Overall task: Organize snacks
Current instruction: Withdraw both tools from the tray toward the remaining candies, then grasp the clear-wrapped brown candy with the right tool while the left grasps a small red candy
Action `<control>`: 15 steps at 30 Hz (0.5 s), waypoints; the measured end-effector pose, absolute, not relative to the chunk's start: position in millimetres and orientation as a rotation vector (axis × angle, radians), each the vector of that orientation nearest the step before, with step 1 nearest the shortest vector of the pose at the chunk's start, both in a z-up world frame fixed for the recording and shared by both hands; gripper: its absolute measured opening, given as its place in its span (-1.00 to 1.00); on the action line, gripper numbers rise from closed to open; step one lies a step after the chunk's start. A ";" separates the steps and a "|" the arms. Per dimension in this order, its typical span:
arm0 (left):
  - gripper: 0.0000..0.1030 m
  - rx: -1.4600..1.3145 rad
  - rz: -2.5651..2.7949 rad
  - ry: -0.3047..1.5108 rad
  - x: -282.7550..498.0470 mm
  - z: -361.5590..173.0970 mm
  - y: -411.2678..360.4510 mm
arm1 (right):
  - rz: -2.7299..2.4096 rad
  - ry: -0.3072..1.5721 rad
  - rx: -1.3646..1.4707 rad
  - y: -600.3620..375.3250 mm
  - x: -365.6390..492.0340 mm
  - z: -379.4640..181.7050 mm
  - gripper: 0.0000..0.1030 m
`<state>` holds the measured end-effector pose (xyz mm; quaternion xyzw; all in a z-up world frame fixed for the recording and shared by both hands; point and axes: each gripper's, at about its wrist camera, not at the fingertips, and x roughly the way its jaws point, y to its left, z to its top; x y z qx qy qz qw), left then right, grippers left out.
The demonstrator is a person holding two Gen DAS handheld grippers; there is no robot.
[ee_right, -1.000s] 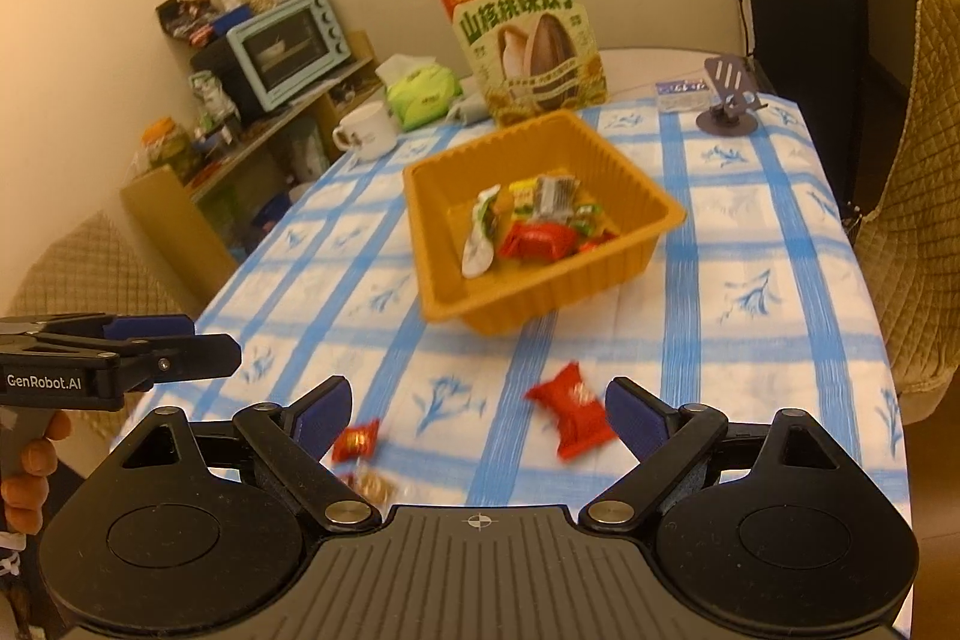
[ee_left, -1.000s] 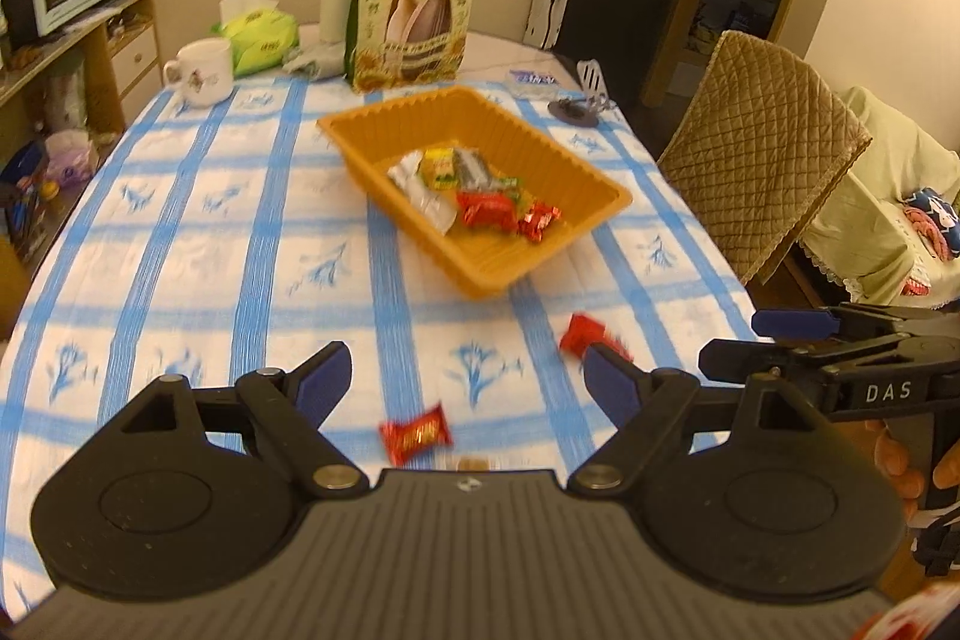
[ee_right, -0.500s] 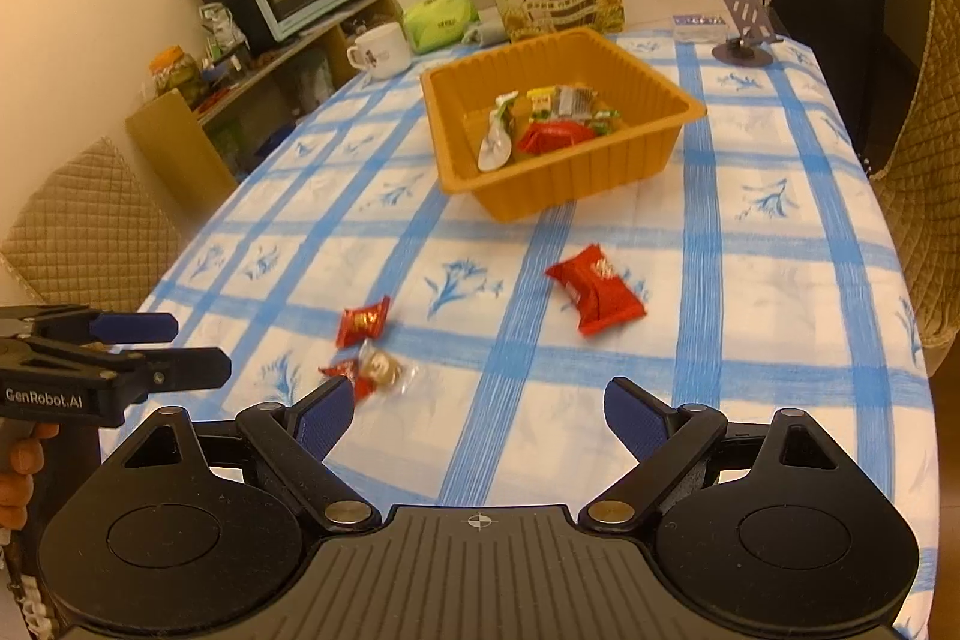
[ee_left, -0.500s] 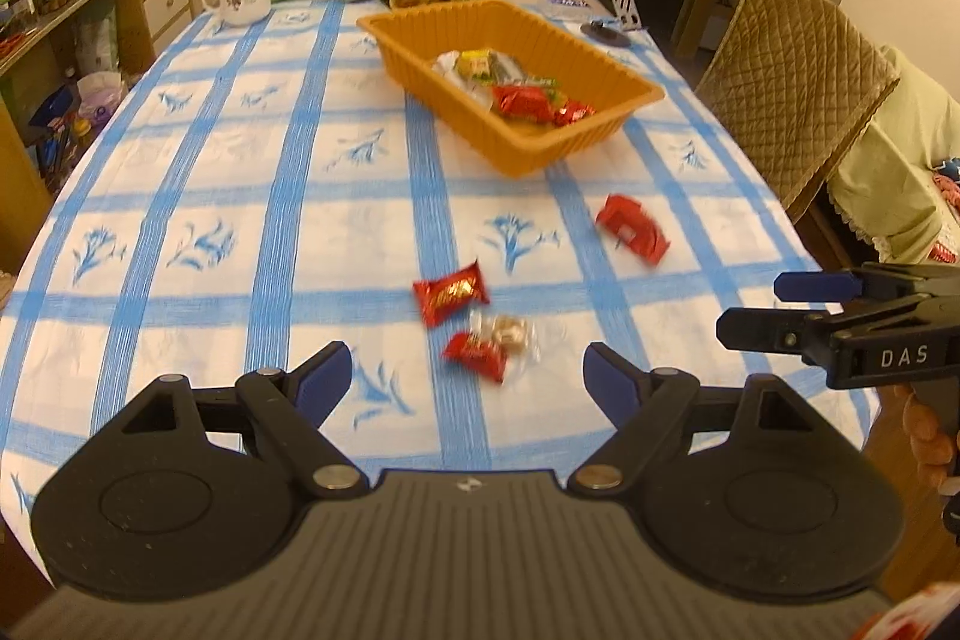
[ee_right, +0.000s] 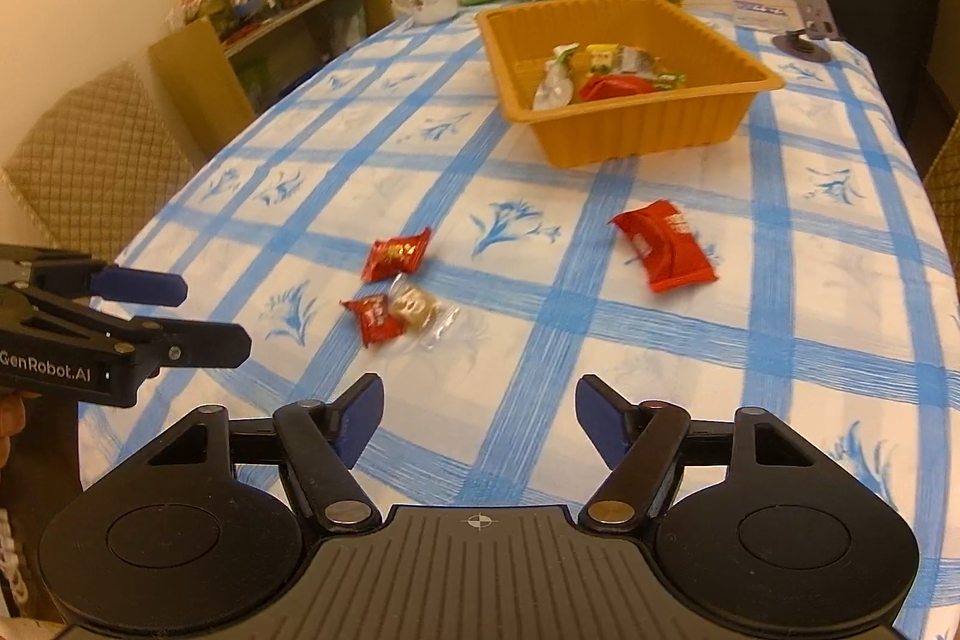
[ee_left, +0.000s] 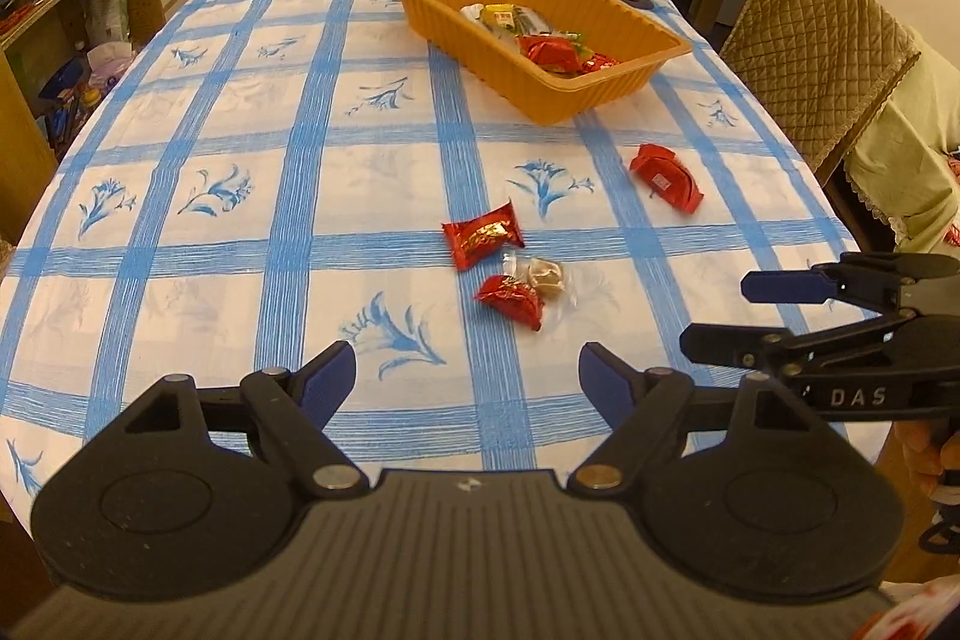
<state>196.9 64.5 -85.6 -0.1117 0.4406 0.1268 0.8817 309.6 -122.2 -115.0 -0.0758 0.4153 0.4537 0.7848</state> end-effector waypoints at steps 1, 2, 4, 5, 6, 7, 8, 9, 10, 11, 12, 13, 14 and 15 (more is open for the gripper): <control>0.55 -0.233 0.264 0.920 197.5 -87.1 65.1 | 0.979 0.900 -0.165 -120.5 309.7 -116.6 0.36; 0.53 -0.234 0.263 0.923 198.3 -88.8 65.3 | 0.978 0.902 -0.166 -118.8 310.1 -118.2 0.35; 0.51 -0.236 0.257 0.929 200.8 -92.7 64.6 | 0.976 0.907 -0.171 -115.6 311.1 -120.9 0.34; 0.49 -0.237 0.254 0.932 202.3 -95.0 64.0 | 0.975 0.907 -0.175 -113.4 311.2 -121.6 0.34; 0.47 -0.236 0.249 0.935 204.0 -97.2 63.2 | 0.975 0.905 -0.179 -111.6 311.7 -122.6 0.33; 0.46 -0.235 0.246 0.938 205.9 -99.4 62.4 | 0.975 0.906 -0.184 -109.2 312.2 -123.5 0.33; 0.45 -0.233 0.243 0.941 207.9 -101.2 61.6 | 0.975 0.907 -0.189 -107.5 312.9 -124.6 0.32; 0.44 -0.233 0.239 0.944 209.9 -103.3 61.3 | 0.975 0.908 -0.191 -106.0 313.6 -125.4 0.32; 0.44 -0.231 0.236 0.946 212.0 -105.2 60.9 | 0.975 0.908 -0.193 -104.8 314.5 -126.3 0.32; 0.44 -0.230 0.235 0.948 214.5 -107.0 60.6 | 0.974 0.908 -0.194 -103.7 315.5 -127.2 0.32; 0.44 -0.228 0.234 0.949 216.6 -109.0 60.6 | 0.972 0.910 -0.195 -103.1 316.4 -128.0 0.31; 0.44 -0.225 0.232 0.949 219.0 -110.7 60.5 | 0.971 0.912 -0.196 -102.4 317.7 -128.8 0.31; 0.44 -0.221 0.231 0.948 221.2 -112.5 60.4 | 0.970 0.914 -0.196 -101.9 318.9 -129.4 0.31; 0.44 -0.216 0.233 0.949 224.0 -114.6 60.5 | 0.968 0.914 -0.197 -101.7 319.9 -129.9 0.31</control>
